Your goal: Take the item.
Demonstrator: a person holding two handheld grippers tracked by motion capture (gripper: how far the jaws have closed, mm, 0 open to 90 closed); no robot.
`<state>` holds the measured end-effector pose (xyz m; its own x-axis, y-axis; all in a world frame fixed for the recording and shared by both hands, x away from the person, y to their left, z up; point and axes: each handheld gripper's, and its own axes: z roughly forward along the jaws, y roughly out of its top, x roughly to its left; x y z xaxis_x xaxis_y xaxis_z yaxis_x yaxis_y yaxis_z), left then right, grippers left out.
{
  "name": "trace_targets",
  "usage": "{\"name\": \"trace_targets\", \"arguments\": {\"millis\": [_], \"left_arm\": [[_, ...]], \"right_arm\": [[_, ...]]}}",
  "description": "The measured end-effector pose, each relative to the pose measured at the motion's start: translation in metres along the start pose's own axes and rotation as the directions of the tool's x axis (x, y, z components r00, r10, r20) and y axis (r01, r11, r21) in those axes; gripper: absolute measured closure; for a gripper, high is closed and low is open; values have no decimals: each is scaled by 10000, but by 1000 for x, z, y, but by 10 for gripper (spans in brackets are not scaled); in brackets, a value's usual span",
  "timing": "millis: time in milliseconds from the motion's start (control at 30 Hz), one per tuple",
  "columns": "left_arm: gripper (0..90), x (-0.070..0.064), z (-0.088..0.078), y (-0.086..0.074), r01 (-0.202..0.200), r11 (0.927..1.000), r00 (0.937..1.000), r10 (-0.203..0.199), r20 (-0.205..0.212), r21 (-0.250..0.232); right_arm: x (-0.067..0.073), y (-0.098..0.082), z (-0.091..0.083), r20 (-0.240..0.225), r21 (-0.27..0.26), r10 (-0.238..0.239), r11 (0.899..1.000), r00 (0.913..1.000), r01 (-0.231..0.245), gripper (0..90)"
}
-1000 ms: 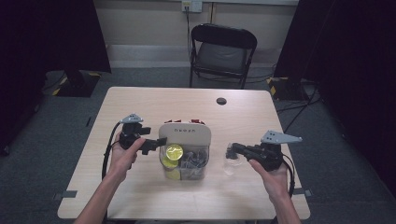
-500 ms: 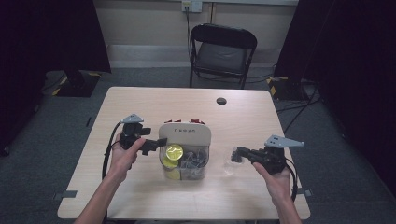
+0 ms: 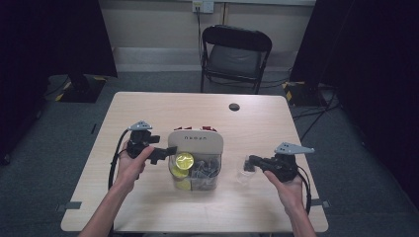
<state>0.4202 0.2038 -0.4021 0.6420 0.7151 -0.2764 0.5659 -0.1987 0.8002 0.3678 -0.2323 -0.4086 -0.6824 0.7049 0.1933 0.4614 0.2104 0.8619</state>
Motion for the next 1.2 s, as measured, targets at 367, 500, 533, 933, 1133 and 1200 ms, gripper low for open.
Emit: {"name": "trace_targets", "arguments": {"millis": [367, 500, 533, 933, 1133, 1200], "left_arm": [[58, 0, 0, 0, 3, 10000, 10000, -4, 13, 20], [59, 0, 0, 0, 2, 10000, 10000, -2, -7, 47], [60, 0, 0, 0, 1, 10000, 10000, -1, -6, 46], [55, 1, 0, 0, -43, 9999, 10000, 42, 20, 94], [65, 0, 0, 0, -26, 10000, 10000, 26, 32, 51], [65, 0, 0, 0, -22, 10000, 10000, 22, -11, 56]], "right_arm": [[-2, -2, 2, 65, 56, 167, 9998, 9998, -167, 824], [-2, -2, 3, 148, 53, 207, 9998, 9997, -207, 775], [-2, -2, 3, 164, 55, 210, 9998, 9996, -211, 766], [2, -8, -12, 357, -46, 358, 9994, 9987, -356, 705], [3, -13, -20, 476, -55, 467, 9989, 9978, -465, 688], [3, -18, -22, 562, 47, 502, 9987, 9972, -505, 676]]}}
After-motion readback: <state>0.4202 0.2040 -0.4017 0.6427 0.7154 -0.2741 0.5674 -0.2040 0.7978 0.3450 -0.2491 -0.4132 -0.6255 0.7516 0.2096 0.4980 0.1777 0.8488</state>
